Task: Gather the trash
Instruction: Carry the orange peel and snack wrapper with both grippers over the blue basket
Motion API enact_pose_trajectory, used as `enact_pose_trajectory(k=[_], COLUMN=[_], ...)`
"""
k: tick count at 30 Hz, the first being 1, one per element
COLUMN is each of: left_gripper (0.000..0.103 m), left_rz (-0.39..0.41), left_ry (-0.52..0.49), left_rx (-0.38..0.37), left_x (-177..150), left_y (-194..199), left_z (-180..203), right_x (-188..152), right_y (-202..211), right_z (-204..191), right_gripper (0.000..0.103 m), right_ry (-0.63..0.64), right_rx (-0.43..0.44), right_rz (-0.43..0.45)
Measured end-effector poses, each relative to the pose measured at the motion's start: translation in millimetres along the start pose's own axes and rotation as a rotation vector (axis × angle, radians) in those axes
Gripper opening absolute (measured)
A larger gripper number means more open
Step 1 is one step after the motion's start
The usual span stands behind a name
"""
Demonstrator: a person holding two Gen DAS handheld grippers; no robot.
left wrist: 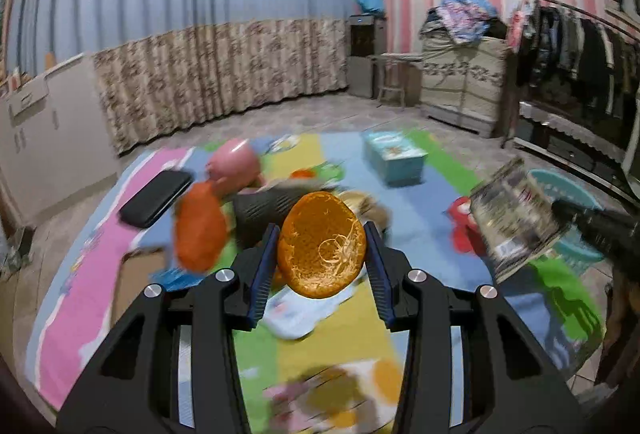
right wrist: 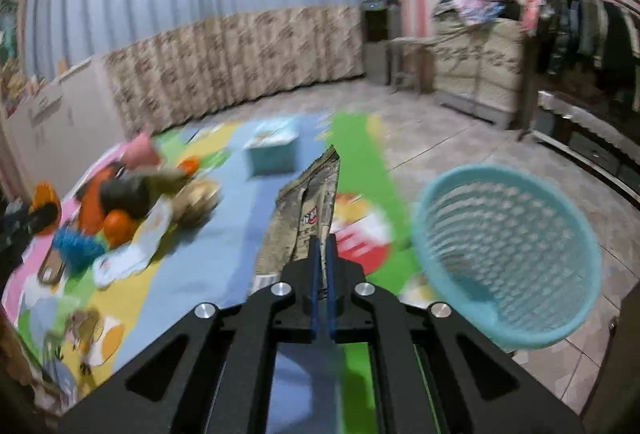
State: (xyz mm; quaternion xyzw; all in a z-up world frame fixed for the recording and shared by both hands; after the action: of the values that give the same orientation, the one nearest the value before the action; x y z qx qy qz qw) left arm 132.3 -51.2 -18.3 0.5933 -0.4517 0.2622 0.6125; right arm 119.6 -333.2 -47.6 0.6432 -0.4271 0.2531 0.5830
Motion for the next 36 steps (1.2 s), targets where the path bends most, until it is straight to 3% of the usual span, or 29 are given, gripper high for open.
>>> enact_pose_trajectory(k=[3,10,18,26,29,31,36], left_gripper=[0.041,0.041,0.041,0.043,0.054,0.068,0.079], left_rz=[0.027,0.062,0.029,-0.016,-0.020,-0.016,-0.031], left_ry=[-0.016,-0.007,-0.063,-0.142,-0.166,-0.174,-0.150], left_rx=[-0.046,-0.184,-0.309,-0.380,-0.401,-0.398,-0.389], left_x=[17,56,71,74,76,78,81], left_y=[-8,-32,-73,-116,-126,-131,-136], left_z=[30,104,200,272,294,304,306], right_x=[30,68,57,45,42,38,37], right_y=[17,28,17,3,2,2,-4], right_z=[39,110,164,210,224,227,223], right_gripper=[0.003,0.003,0.003,0.003,0.003,0.003,0.003], right_ry=[-0.056,-0.100,-0.141,-0.227,-0.253,-0.261,-0.247], right_rx=[-0.048,-0.190,-0.255,-0.288,-0.286,-0.281,-0.267], right_rz=[0.065,0.116,0.107,0.071,0.068,0.063,0.049])
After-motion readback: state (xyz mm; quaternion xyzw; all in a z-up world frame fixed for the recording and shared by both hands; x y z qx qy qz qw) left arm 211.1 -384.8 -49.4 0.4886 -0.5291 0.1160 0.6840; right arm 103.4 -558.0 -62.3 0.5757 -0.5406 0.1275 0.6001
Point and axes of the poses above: each gripper's, at about its wrist camera, not at the fingertips, and y roughly against the way its jaws point, z to its right, x to its top, the point moved 5 cm from there along -y, roughly the way its jaws point, and after that the axes turned 5 degrees about -y, right-handed, at the moved point
